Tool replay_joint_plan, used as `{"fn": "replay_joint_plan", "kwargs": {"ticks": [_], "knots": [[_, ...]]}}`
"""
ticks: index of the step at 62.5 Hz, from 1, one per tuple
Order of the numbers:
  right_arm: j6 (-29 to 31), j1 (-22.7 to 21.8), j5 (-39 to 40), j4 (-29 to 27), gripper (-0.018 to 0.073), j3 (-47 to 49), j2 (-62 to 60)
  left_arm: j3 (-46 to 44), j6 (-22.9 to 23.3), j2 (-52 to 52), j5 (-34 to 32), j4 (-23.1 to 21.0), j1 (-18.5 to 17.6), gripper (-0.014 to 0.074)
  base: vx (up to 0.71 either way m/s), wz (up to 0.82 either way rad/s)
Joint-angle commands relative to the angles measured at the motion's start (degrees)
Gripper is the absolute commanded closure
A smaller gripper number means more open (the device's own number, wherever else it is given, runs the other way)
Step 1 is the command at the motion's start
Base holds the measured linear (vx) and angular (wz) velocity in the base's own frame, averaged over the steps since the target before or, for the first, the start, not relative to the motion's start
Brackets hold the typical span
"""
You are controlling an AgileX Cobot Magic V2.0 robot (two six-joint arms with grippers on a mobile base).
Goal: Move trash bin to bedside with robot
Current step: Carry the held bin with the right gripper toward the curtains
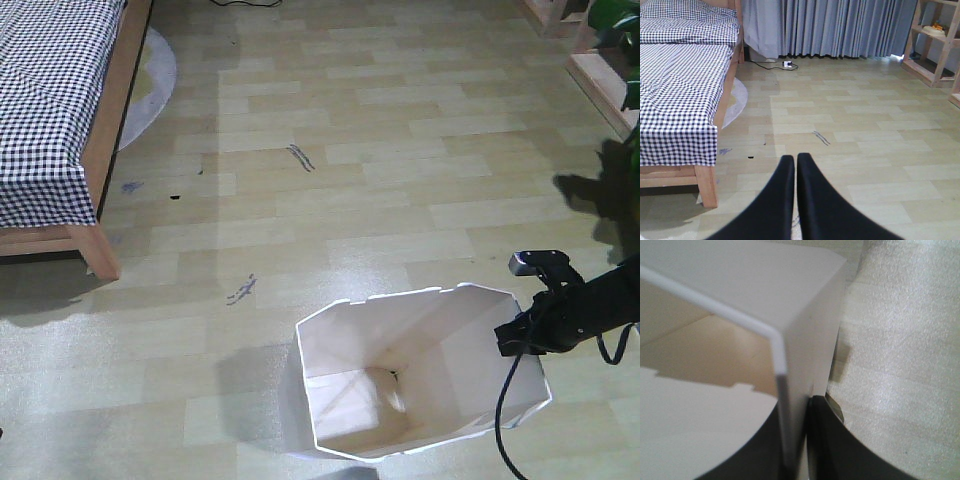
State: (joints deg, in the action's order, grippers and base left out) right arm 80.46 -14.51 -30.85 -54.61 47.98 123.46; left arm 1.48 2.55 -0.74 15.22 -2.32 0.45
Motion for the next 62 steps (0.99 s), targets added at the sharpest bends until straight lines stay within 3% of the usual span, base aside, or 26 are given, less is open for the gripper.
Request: {"fn": "replay_joint_plan", "kwargs": {"ticks": [1,62], "knots": [[-0.01,-0.11,-9.4,-3.97,0.0564,0.82,-4.0,0.67,0.35,-0.83,-3.95,-0.24,0.03,0.0602,0.21,0.05],[-0.01,-0.11,-9.46,-3.97,0.0564,0.82,-4.0,0.67,0.35,-0.83,-3.95,-0.24,0.03,0.0602,0.23,0.07]]}}
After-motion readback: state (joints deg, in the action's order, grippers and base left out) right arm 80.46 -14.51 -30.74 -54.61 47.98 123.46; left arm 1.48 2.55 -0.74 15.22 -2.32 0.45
